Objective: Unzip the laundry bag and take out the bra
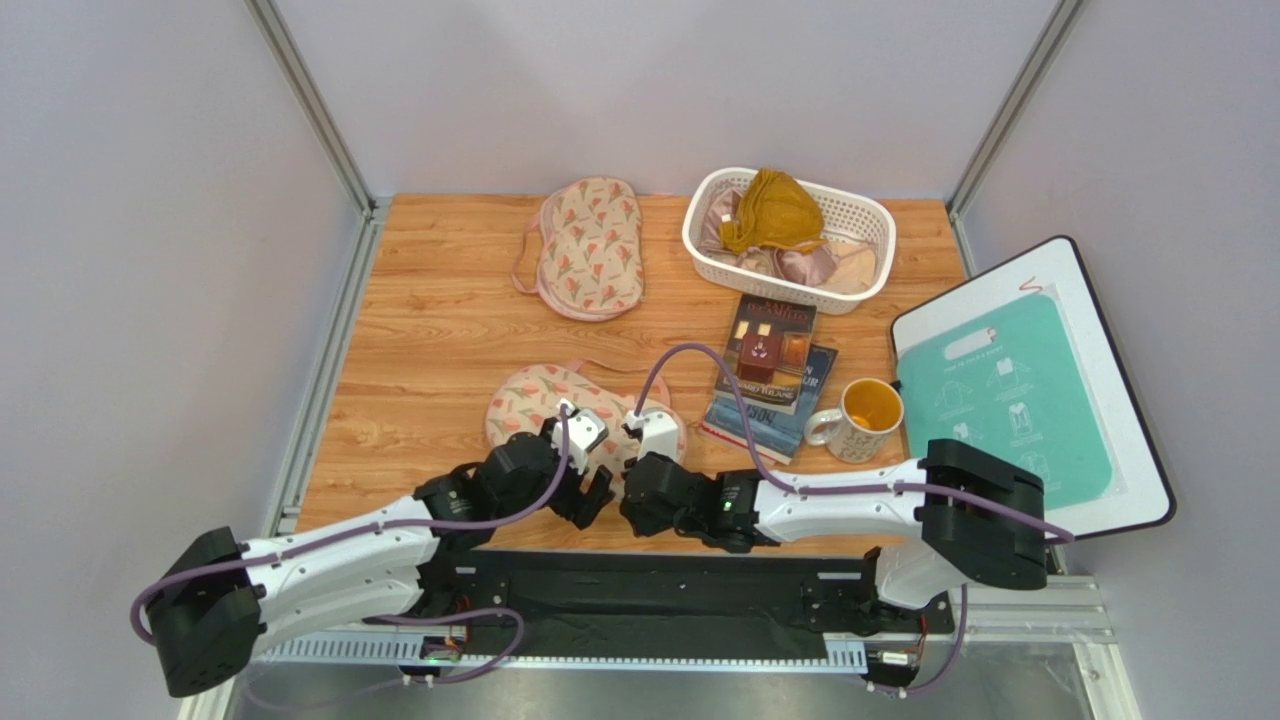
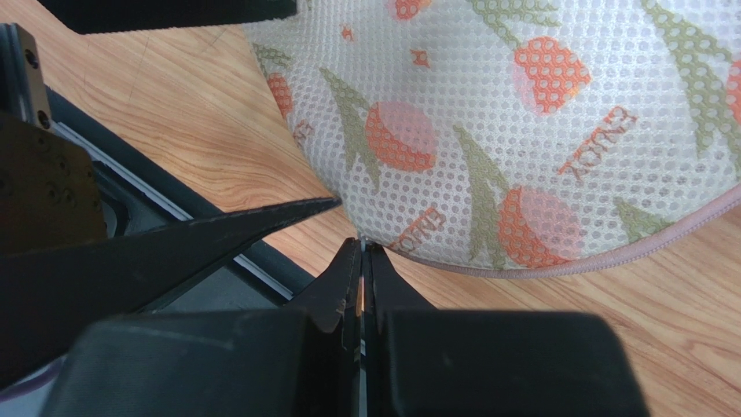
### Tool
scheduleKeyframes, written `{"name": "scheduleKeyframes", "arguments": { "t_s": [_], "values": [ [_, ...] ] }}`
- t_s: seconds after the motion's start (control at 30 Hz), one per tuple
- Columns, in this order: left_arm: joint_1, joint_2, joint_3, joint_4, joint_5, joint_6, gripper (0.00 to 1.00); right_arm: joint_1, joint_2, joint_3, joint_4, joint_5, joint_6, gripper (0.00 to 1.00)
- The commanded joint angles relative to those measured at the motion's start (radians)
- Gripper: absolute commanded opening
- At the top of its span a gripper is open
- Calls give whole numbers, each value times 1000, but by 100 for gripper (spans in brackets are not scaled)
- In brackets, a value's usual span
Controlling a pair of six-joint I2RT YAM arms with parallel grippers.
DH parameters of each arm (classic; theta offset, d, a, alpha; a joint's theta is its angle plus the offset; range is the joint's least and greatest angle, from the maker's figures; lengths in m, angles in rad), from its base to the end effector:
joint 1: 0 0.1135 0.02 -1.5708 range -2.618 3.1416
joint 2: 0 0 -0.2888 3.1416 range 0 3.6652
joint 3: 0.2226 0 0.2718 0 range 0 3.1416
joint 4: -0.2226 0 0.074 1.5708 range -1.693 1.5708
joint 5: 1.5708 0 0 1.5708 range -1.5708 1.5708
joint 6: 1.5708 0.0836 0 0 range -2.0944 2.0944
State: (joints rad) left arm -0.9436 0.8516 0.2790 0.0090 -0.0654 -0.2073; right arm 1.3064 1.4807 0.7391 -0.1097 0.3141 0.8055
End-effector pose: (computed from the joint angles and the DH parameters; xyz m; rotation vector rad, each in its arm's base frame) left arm 0.1324 -0.1734 0.1535 0.7527 2.0611 -0.5976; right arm 0.1115 0.3129 0.1509 -0.4669 2.4153 0.6124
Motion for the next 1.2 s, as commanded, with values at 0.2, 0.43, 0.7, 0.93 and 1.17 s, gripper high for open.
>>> {"name": "scheduleKeyframes", "arguments": {
  "t_s": [0.2,0.43,0.7,0.93,1.17],
  "values": [
    [-17,23,43,42,-4,43,74,-2,-68,9,30,-10,-25,0],
    [-18,66,55,39,33,46,35,-4,-91,6,24,-3,-25,0],
    [-20,73,65,28,18,40,1,-4,-85,0,7,-3,-20,0],
    [-20,53,60,17,-46,22,0,-15,-99,-6,-56,13,-6,0],
    [-20,63,65,11,-86,6,0,-38,-175,-69,-179,40,24,0]
  ]
}}
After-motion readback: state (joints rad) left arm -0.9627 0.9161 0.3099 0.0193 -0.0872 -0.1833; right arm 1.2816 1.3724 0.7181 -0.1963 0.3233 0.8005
